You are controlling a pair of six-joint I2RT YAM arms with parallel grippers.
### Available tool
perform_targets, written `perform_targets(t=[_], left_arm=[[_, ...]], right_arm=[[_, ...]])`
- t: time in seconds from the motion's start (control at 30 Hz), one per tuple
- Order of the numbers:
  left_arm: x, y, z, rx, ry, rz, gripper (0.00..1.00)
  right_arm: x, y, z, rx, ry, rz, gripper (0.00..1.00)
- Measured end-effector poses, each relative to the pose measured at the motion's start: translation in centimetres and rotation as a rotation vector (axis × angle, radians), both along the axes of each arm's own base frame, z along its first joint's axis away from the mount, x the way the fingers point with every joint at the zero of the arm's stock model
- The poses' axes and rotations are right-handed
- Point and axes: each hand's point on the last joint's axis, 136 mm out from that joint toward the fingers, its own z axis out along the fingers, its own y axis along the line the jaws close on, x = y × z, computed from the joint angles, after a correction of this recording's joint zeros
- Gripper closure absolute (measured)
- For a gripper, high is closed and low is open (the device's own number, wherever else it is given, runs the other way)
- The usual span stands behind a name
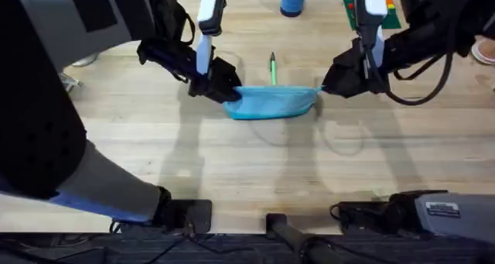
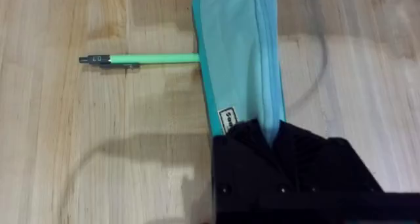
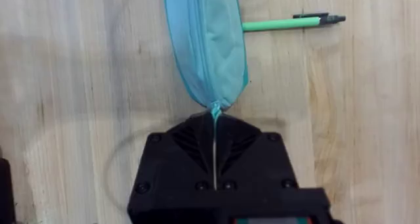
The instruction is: Unzip the bag, pick up the pens from the table one at a time and place them inside, then zip the bag closed.
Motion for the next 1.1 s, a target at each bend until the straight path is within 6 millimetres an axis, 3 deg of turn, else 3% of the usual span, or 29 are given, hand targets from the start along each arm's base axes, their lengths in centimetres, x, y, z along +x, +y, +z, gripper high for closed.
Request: perform_targets(t=[0.43, 0.83, 1.1], left_arm=[[0.1, 0.0, 0.0, 0.0, -0.003, 0.0, 0.958], [0.1, 0.0, 0.0, -0.001, -0.006, 0.0, 0.958], [0.1, 0.0, 0.0, -0.001, -0.008, 0.0, 0.958]], right_arm=[[0.0, 0.9, 0.1, 0.005, -0.01, 0.021, 0.969], [0.9, 6.9, 1.4, 0.059, -0.165, 0.168, 0.969], [0.3, 9.1, 1.8, 0.079, -0.181, 0.211, 0.971]])
